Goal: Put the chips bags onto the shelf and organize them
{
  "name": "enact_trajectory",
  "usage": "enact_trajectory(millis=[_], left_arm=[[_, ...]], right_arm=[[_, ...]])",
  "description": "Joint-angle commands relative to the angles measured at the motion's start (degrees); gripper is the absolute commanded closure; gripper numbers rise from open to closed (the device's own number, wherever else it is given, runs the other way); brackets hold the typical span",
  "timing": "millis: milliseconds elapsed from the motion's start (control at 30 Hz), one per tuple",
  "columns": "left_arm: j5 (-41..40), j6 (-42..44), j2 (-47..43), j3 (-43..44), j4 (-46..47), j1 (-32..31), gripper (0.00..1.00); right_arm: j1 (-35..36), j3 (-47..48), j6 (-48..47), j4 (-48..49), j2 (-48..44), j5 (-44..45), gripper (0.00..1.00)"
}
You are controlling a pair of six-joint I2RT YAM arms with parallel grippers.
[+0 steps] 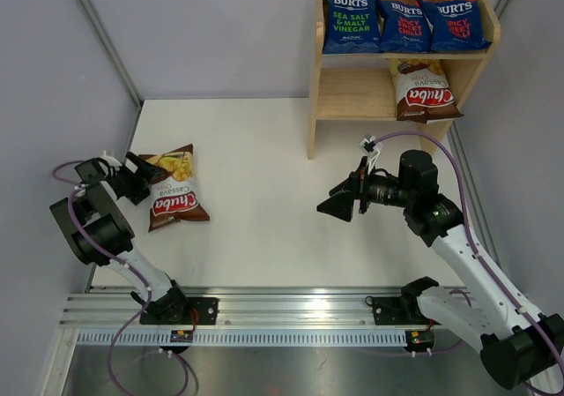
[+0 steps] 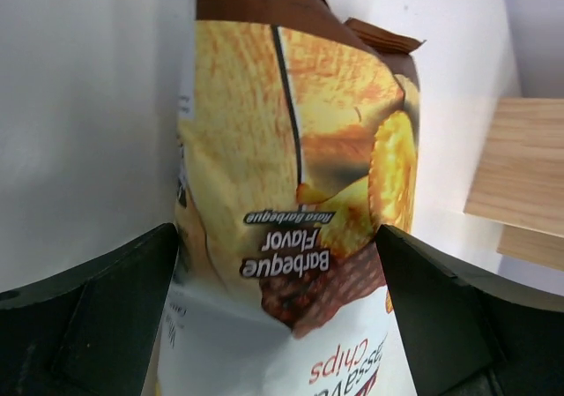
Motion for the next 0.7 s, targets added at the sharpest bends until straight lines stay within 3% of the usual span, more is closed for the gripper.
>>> enact_trajectory(millis=[0, 267, 433, 467, 500, 667], left_arm=[[7.65, -2.61, 2.89, -1.43, 7.34, -0.37, 0.01], [9.15, -4.72, 5.71, -2.41, 10.16, -1.51, 0.04], [9.24, -5.34, 5.09, -3.19, 11.03, -1.6, 0.2], [9.15, -5.6, 5.0, -3.2, 11.21, -1.69, 0.31], [8.89, -6.04, 4.92, -3.28, 11.21, -1.6, 0.35], [7.13, -7.7, 2.37, -4.95, 13.58, -1.69, 0.5]], right_arm=[[0.75, 0.4, -1.21, 1.44, -0.85, -0.81, 0.01], [1.01, 0.05, -1.56, 1.52, -1.91, -0.37, 0.01], [1.1, -0.04, -1.74, 1.35, -2.0, 0.24, 0.01], [1.01, -0.04, -1.74, 1.35, -1.82, 0.25, 0.0], [1.01, -0.13, -1.74, 1.35, -1.82, 0.25, 0.0], [1.01, -0.13, -1.83, 1.35, -1.91, 1.12, 0.01]])
